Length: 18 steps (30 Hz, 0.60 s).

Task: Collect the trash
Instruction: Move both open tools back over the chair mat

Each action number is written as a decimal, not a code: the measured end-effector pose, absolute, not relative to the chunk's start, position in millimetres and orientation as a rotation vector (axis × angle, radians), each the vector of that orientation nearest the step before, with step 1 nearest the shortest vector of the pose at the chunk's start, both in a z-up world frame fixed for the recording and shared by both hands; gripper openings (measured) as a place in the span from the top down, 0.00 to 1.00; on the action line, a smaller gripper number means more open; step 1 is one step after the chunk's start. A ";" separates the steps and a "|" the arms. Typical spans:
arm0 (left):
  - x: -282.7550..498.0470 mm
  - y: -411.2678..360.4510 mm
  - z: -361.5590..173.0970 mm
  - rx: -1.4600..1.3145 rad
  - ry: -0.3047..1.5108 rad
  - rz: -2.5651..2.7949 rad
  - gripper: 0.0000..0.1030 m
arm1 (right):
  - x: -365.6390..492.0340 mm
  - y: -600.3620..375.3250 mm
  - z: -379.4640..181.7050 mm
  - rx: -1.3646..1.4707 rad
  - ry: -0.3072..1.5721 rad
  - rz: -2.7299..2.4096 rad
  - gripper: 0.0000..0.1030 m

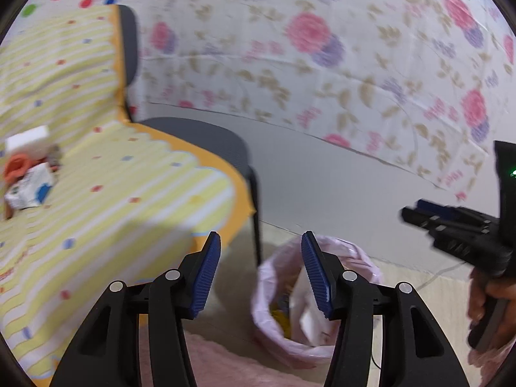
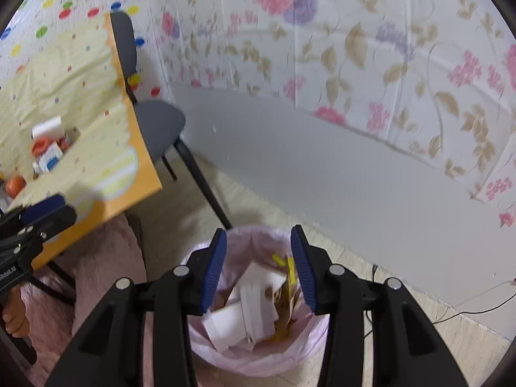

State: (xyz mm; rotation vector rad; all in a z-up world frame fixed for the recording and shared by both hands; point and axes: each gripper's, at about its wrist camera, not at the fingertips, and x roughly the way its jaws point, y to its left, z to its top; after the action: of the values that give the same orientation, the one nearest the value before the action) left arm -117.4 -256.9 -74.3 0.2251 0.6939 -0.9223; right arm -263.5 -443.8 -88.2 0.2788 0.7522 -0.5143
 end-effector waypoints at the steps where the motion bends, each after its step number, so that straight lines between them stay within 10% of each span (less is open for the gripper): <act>1: -114.3 -248.4 -71.2 0.217 0.691 -0.900 0.48 | -263.5 -442.9 -81.5 0.272 0.735 -0.516 0.60; 18: -76.4 -136.4 -49.0 0.108 0.674 -0.611 0.47 | -189.2 -354.7 -46.3 0.201 0.662 -0.184 0.60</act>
State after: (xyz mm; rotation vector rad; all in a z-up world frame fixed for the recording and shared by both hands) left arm -76.4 -136.4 -49.0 0.1085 0.6744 -0.6110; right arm -189.2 -354.7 -46.3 0.2013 0.6625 -0.1836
